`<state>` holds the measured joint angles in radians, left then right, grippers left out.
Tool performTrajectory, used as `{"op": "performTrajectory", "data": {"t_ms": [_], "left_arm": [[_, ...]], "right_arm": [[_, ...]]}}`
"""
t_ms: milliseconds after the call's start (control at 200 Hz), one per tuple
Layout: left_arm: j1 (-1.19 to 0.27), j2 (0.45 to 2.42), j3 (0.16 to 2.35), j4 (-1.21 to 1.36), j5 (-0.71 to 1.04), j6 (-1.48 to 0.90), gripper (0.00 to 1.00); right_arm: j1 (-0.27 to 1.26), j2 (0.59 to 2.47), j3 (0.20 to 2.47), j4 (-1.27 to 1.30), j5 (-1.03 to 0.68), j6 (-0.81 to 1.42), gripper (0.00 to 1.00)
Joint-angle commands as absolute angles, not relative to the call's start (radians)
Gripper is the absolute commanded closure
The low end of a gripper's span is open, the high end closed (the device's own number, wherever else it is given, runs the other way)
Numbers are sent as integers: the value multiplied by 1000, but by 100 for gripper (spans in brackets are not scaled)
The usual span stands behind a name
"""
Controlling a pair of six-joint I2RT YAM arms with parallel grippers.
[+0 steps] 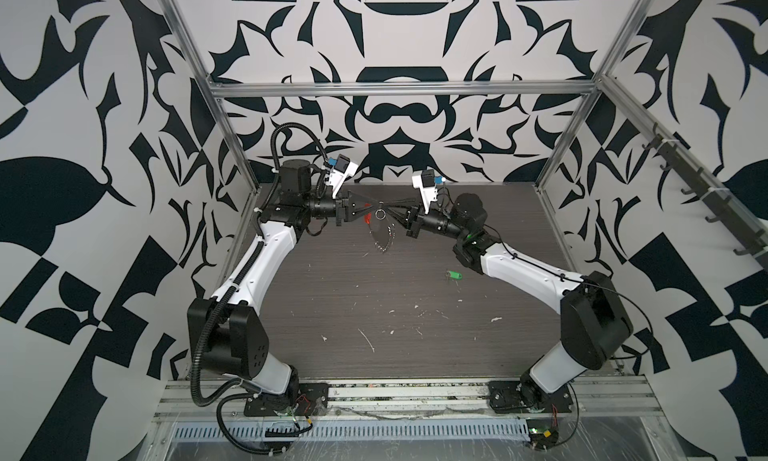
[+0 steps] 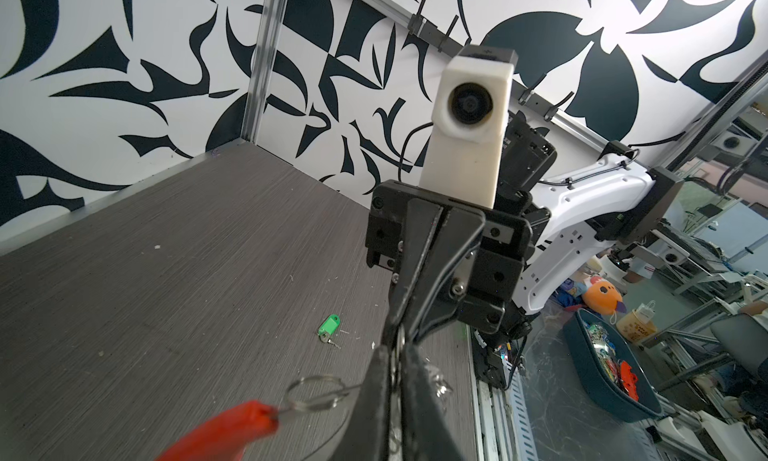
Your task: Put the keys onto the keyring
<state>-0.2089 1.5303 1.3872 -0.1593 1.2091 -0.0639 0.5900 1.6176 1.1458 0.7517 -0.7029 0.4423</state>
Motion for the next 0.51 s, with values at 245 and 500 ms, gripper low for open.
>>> {"op": "performTrajectory", "data": {"t_ms": [245, 500], "left_arm": [[-215, 1531, 1402, -192, 1224, -68, 87], [-215, 1529, 1405, -195, 1237, -60, 88]], "right_arm": [[597, 1593, 1187, 862, -687, 446, 100], [597, 1606, 1196, 871, -696, 467, 100]]}}
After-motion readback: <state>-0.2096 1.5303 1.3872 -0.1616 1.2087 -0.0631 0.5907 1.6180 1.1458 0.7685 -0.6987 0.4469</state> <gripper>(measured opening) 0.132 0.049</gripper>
